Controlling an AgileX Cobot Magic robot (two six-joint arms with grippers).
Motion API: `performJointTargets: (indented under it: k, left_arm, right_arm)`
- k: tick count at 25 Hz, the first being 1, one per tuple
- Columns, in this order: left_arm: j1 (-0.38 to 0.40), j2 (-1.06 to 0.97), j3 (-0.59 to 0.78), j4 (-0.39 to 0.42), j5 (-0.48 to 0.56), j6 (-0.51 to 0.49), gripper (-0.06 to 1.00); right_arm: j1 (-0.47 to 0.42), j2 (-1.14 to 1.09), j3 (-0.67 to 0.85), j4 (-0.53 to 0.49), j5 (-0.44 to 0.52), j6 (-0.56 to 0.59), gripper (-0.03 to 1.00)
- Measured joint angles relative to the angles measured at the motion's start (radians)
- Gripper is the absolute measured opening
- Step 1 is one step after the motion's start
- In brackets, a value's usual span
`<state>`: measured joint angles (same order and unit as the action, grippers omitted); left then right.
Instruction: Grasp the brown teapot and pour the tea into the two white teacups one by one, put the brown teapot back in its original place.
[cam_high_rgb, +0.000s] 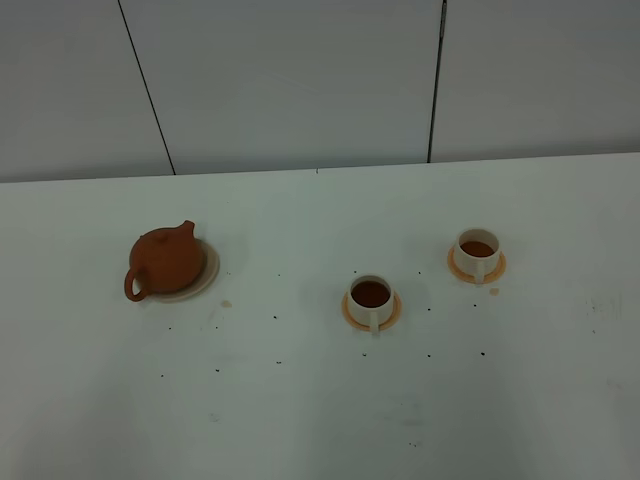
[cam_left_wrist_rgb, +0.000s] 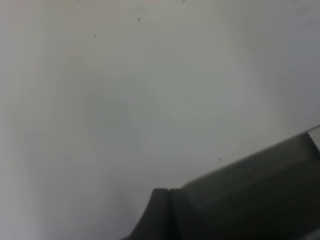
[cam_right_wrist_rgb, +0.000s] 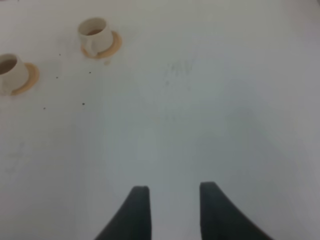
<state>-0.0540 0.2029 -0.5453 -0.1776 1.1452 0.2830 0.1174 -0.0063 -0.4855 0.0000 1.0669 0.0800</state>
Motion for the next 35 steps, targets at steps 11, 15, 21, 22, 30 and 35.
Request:
performJointTargets:
  k: [11, 15, 21, 22, 30, 35]
  left_arm:
    - [-0.006, -0.124, 0.04, 0.15, -0.095, -0.218, 0.02]
    - [-0.006, -0.124, 0.04, 0.157, -0.095, -0.221, 0.02]
    - [-0.006, -0.124, 0.04, 0.158, -0.095, -0.222, 0.02]
    - [-0.006, -0.124, 0.04, 0.158, -0.095, -0.223, 0.02]
    - [-0.006, -0.124, 0.04, 0.158, -0.095, -0.223, 0.02]
    - [-0.006, -0.124, 0.04, 0.158, -0.095, -0.223, 0.02]
  right_arm:
    - [0.0, 0.0, 0.0, 0.0, 0.0, 0.0, 0.24]
    - [0.0, 0.0, 0.0, 0.0, 0.0, 0.0, 0.24]
    - [0.0, 0.0, 0.0, 0.0, 0.0, 0.0, 0.24]
    - [0.0, 0.0, 0.0, 0.0, 0.0, 0.0, 0.24]
    - [0.0, 0.0, 0.0, 0.0, 0.0, 0.0, 0.24]
    - [0.0, 0.0, 0.0, 0.0, 0.0, 0.0, 0.24]
